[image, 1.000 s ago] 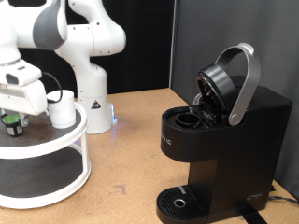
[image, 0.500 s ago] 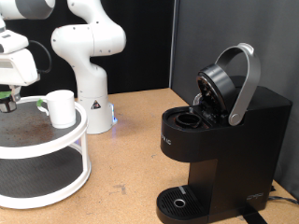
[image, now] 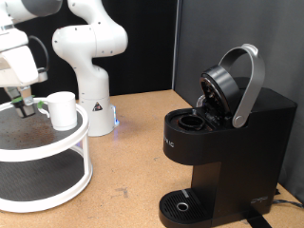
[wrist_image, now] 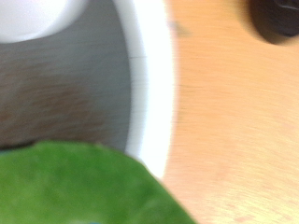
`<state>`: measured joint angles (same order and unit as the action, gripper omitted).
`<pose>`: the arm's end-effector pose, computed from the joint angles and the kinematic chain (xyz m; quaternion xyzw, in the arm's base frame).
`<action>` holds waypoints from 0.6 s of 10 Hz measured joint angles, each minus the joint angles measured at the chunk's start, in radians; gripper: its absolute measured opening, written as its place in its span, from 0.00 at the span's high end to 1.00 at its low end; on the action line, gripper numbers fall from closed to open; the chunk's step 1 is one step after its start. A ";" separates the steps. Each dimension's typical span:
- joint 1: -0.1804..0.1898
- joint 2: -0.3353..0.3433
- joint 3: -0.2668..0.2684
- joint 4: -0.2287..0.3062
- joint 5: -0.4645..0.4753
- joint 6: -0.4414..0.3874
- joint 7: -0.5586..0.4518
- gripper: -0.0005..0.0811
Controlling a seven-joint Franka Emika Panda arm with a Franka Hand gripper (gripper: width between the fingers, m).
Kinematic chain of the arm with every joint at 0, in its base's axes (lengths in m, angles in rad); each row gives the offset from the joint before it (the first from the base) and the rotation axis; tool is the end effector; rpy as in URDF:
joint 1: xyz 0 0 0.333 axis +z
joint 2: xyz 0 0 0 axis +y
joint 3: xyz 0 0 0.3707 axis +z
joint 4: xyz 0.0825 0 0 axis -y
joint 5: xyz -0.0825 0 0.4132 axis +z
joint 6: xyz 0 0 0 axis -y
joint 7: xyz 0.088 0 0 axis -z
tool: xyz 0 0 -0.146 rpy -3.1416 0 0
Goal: Make a cup of coffee with the keurig machine
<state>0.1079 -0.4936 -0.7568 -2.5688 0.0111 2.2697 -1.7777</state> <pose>0.3423 -0.2504 0.3911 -0.8204 -0.5450 -0.1701 0.0310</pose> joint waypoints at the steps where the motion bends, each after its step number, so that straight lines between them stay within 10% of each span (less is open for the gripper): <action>1: 0.022 0.005 0.012 0.002 0.075 0.046 0.092 0.41; 3: 0.031 0.023 0.019 0.006 0.106 0.068 0.133 0.41; 6: 0.057 0.039 0.042 0.088 0.170 -0.176 0.271 0.41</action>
<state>0.1653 -0.4551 -0.7143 -2.4804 0.1811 2.0938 -1.5067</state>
